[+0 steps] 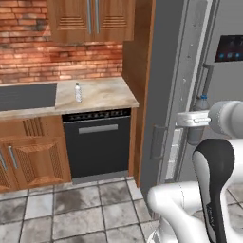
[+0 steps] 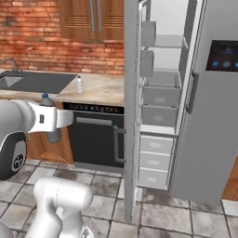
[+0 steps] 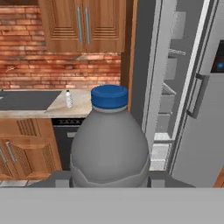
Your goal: Take the bottled waters from the counter and place them in the freezer to freeze. Close the freezer door after placing the bottles.
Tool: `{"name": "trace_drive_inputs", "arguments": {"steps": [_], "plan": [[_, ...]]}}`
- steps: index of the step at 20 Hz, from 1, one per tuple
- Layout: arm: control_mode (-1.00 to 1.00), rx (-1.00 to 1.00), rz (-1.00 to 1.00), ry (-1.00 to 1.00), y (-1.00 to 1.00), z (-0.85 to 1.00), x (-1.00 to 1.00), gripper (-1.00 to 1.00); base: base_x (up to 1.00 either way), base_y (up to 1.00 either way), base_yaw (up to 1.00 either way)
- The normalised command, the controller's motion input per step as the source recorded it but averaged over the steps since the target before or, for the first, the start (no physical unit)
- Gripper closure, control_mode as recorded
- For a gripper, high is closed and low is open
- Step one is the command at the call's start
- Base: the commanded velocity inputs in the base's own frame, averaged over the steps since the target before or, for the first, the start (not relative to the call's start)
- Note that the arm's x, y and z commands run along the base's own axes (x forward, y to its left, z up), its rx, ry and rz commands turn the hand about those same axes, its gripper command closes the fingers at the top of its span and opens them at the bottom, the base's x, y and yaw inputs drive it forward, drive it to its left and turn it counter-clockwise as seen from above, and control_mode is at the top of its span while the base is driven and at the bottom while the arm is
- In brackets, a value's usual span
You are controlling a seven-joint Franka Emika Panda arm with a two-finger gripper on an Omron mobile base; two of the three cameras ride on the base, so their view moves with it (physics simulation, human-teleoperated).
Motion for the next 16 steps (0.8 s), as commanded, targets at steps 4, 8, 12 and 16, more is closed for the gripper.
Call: {"name": "trace_drive_inputs", "arguments": {"steps": [4, 8, 12, 16], "plan": [[1.00, 0.00, 0.00, 0.00, 0.00, 0.00, 0.00, 1.00, 0.03, -0.86, 0.00], [1.00, 0.00, 0.00, 0.00, 0.00, 0.00, 0.00, 1.00, 0.01, -0.81, 0.00], [1.00, 0.00, 0.00, 0.00, 0.00, 0.00, 0.00, 1.00, 0.15, -0.64, 0.03], [1.00, 0.00, 0.00, 0.00, 0.00, 0.00, 0.00, 1.00, 0.37, -0.53, 0.18]]}}
